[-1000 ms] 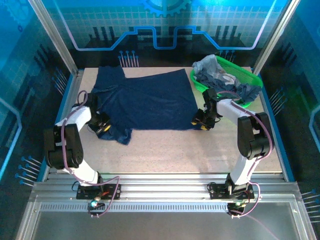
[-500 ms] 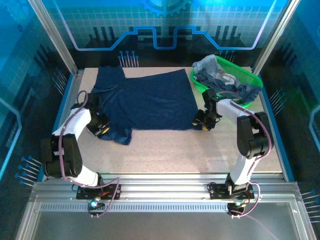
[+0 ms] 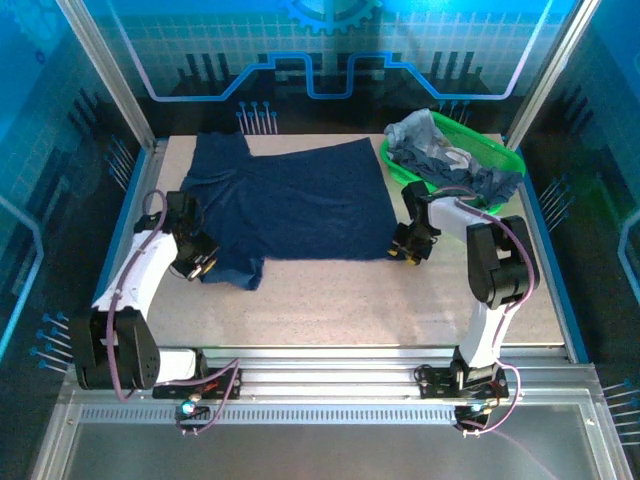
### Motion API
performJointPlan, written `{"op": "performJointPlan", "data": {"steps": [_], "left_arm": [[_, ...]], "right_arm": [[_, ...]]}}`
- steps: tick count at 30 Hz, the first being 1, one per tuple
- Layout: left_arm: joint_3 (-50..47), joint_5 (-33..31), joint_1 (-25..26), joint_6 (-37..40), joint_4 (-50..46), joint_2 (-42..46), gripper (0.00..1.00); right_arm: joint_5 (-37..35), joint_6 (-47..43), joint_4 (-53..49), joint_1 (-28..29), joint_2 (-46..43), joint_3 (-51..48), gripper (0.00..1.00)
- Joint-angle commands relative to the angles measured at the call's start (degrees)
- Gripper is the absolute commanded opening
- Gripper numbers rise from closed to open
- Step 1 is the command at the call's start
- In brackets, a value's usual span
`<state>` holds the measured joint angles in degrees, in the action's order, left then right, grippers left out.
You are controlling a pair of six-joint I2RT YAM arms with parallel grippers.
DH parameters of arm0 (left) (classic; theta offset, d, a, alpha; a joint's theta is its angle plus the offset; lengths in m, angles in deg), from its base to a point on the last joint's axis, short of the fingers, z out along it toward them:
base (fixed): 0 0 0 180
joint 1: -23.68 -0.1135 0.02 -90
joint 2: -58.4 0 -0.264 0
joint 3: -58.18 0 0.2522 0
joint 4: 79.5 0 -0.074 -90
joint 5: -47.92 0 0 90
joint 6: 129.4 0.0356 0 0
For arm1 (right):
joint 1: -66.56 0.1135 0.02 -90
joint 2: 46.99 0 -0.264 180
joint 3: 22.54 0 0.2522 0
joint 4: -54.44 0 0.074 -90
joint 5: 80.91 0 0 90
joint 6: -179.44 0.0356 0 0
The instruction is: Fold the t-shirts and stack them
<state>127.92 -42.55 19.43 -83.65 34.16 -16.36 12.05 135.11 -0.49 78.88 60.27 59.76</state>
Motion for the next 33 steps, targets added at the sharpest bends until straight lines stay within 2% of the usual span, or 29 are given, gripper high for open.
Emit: {"op": "performJointPlan", "data": {"steps": [1, 6, 9, 15, 22, 28, 31, 33], "left_arm": [[-0.59, -1.82, 1.06, -4.24, -5.74, 4.0, 0.0], [-3.53, -4.02, 3.88, -12.63, -12.82, 12.11, 0.0], [-6.86, -4.98, 5.7, -20.21, -18.32, 20.19, 0.0], [-11.28, -5.28, 8.21, -30.26, -29.38, 34.02, 0.0], [-10.91, -7.88, 9.2, -36.4, -36.05, 41.96, 0.0], [-10.04, -8.24, 9.68, -35.98, -33.63, 42.28, 0.0], [-9.42, -9.37, 9.68, -33.16, -28.42, 39.52, 0.0], [-8.68, -9.25, 9.66, -30.16, -21.52, 35.48, 0.0]], "right_arm": [[-0.34, 2.49, -2.34, -0.21, 0.96, 0.44, 0.37], [-1.32, 2.45, -2.27, 0.22, -0.66, 0.51, 0.11], [-3.18, 0.99, -4.55, 0.35, -2.45, 1.16, 0.01], [-3.78, -3.51, -8.33, 0.68, -4.53, 0.49, 0.0], [-3.8, -7.61, -11.01, 4.38, -5.54, -1.18, 0.0], [-7.42, -6.48, -13.15, 4.76, -9.58, -2.84, 0.0], [-6.67, -6.3, -12.99, 4.43, -11.5, -3.25, 0.0], [-5.94, -5.83, -13.04, 4.17, -11.48, -2.63, 0.0]]}}
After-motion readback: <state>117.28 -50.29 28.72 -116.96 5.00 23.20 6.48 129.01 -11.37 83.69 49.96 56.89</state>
